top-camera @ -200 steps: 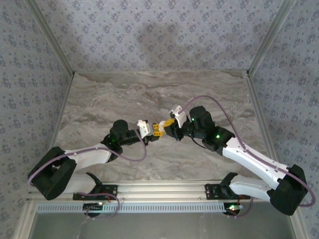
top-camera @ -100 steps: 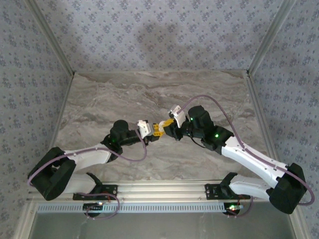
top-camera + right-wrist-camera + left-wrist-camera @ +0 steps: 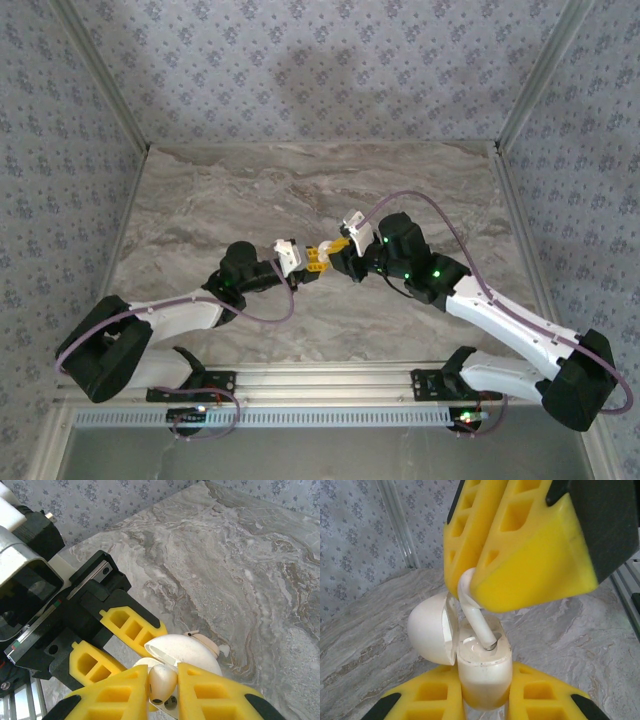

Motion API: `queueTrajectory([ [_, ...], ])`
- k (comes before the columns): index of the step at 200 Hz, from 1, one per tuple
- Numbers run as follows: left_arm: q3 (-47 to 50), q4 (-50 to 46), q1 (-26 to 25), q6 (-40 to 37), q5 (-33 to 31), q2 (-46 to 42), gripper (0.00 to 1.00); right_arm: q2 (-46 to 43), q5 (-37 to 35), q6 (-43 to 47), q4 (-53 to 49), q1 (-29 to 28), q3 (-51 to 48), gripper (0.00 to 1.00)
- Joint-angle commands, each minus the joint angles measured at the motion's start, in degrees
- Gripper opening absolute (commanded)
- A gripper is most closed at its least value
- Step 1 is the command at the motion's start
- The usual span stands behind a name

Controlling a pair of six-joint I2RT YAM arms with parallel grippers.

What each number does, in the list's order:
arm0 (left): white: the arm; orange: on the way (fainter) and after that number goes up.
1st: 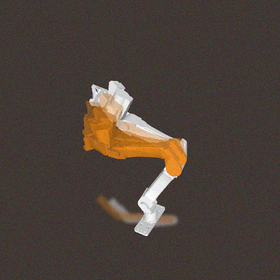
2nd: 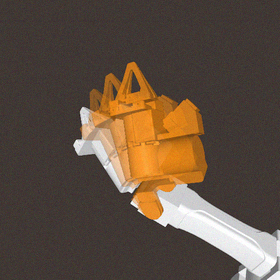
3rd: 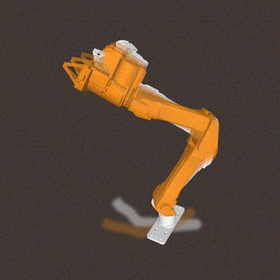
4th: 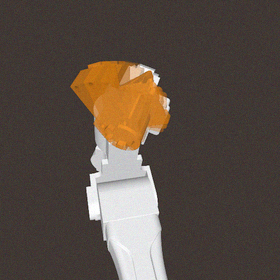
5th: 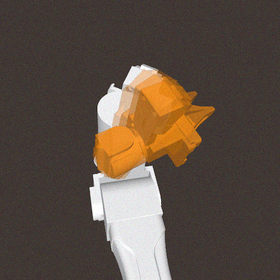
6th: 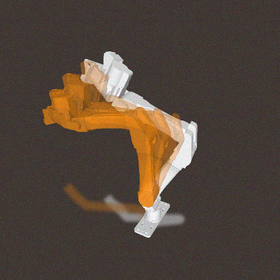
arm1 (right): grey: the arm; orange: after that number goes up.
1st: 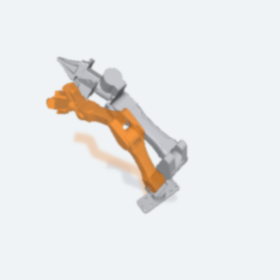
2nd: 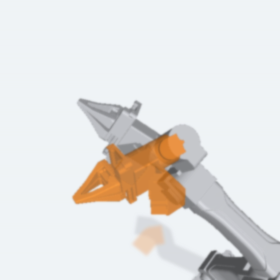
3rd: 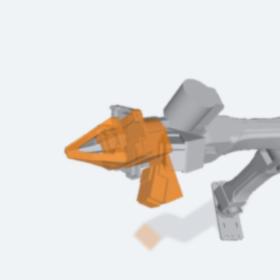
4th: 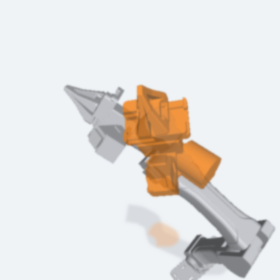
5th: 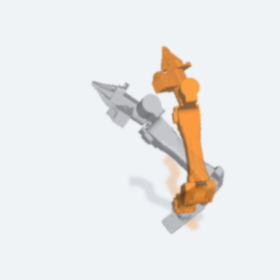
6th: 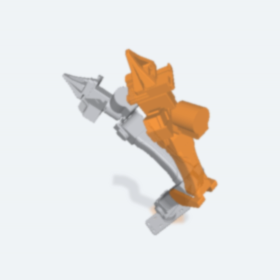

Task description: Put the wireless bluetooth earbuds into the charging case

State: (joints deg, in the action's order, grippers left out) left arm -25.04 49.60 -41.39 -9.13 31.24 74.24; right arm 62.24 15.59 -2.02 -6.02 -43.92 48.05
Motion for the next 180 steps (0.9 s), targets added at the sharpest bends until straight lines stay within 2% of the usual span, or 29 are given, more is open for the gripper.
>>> queueTrajectory([
  [1, -0.4, 5.9, -0.3, 0.6, -0.1, -1.3, 0.11, -0.9, -1.8, 1.3, -3.3, -0.4, -0.6, 0.19],
  [79, -0.5, 2.1, -1.0, -5.4, -0.5, -1.6, 0.11, -1.0, -3.1, 4.0, -4.7, -1.3, 0.0, 0.19],
  [180, -0.9, -0.3, -1.0, -8.3, 1.8, -2.3, 0.11, -1.3, 1.7, 22.3, -10.6, -1.3, 2.0, 0.2],
])
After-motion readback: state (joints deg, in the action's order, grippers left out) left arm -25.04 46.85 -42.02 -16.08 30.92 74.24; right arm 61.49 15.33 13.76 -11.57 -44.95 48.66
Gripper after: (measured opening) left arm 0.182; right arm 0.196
